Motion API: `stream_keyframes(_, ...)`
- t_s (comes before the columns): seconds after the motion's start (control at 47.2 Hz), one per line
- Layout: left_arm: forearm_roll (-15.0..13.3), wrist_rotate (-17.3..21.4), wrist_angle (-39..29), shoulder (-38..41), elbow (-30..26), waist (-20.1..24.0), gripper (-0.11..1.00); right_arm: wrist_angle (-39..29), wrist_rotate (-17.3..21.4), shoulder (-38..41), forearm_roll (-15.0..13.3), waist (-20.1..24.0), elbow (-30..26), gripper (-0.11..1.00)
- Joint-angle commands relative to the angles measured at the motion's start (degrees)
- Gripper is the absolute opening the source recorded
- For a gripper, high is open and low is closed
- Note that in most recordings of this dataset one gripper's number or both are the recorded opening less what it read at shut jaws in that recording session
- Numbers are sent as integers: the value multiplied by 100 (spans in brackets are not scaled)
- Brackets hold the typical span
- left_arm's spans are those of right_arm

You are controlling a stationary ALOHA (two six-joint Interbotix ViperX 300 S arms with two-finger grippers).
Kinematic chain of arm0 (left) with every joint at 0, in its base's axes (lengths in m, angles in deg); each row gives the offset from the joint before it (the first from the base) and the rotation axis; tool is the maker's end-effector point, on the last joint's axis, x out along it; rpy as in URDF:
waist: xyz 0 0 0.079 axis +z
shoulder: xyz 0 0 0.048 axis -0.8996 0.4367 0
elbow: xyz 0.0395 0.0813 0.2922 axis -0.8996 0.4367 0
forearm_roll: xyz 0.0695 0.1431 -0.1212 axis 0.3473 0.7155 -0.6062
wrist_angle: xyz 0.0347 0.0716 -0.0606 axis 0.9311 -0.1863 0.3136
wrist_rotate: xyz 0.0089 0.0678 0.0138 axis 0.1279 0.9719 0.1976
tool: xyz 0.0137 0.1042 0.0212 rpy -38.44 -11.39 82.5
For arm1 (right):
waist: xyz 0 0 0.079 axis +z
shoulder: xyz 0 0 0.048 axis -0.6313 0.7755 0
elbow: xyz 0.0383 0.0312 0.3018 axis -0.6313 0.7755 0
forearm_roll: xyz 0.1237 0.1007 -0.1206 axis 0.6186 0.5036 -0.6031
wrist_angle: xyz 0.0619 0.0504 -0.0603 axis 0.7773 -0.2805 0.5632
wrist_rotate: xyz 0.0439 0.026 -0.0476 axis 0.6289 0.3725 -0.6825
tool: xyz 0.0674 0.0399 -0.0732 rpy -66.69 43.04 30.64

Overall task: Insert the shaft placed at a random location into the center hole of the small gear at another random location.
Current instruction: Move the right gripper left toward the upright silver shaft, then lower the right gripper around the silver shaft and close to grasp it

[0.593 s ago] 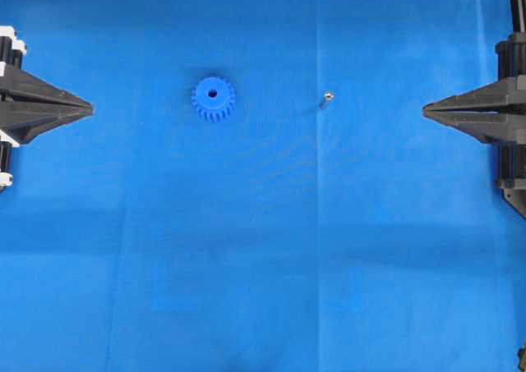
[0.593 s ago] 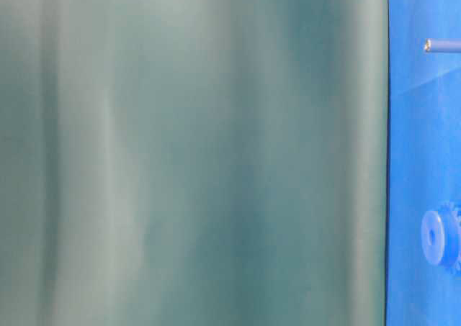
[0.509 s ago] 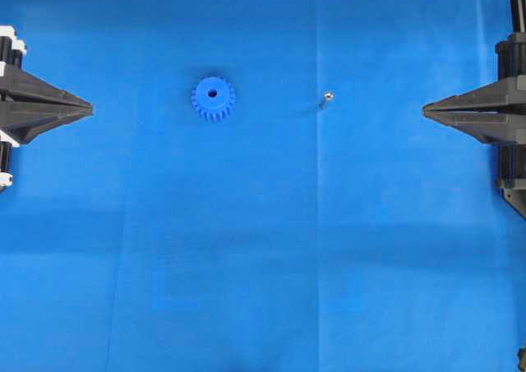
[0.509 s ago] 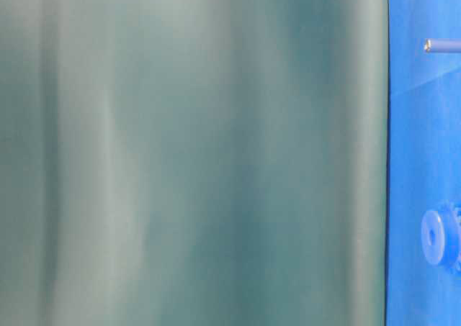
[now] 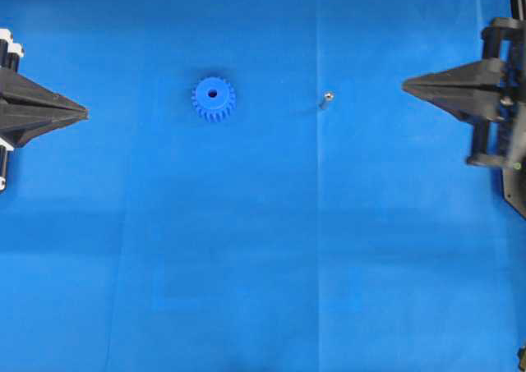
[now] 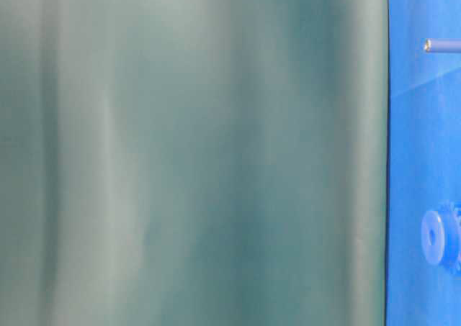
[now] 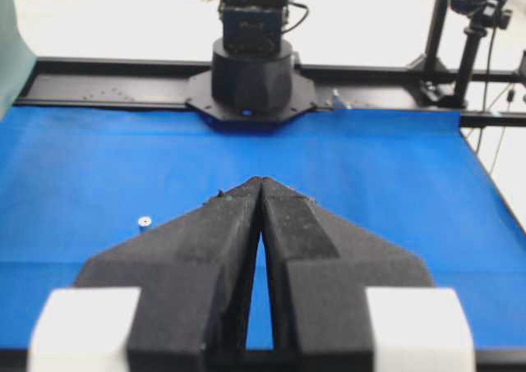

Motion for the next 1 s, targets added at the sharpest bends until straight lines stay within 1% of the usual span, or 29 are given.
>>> stream_keyframes(0.0,0,0,26,18,-88,-18,0,422,18,501,79,-105,-26,-1)
stream_keyframes(0.042,0,0,26,18,-88,-9,0,606,26,756,97,-149,0,4)
stream_keyframes(0.085,0,0,26,18,-88,-9,0,853,26,1090,176,-185,18,11)
stream_keyframes(0.148,0,0,18,18,-79,-9,0,1169,26,1529,308,-220,18,27)
stream_keyframes(0.17,0,0,9,18,-79,-9,0,1345,26,1749,396,-229,9,33)
stream_keyframes(0.233,0,0,9,18,-70,-9,0,1670,26,2188,527,-255,0,51)
stream_keyframes(0.254,0,-9,0,18,-70,-9,0,1767,26,2329,562,-264,-9,60)
stream_keyframes(0.318,0,-9,0,18,-53,0,0,2030,26,2751,686,-290,-44,77)
stream_keyframes(0.339,0,-9,0,18,-44,0,0,2101,26,2874,729,-290,-53,82)
stream_keyframes(0.36,0,-9,0,18,-44,0,0,2206,26,3067,782,-299,-88,83)
stream_keyframes(0.445,0,-9,0,0,-26,9,0,2391,26,3489,914,-308,-185,75)
stream_keyframes(0.487,0,-9,0,0,-26,18,0,2470,26,3665,958,-299,-229,73)
stream_keyframes(0.53,0,-9,0,0,-26,9,0,2531,26,3885,1011,-308,-290,74)
stream_keyframes(0.699,0,-9,-18,0,0,18,0,2575,35,4474,1055,-299,-483,74)
stream_keyframes(0.805,0,-9,-18,-9,9,26,0,2584,53,4720,1055,-290,-563,74)
stream_keyframes(0.975,0,-9,-53,-9,26,70,0,2637,193,4992,1063,-281,-580,73)
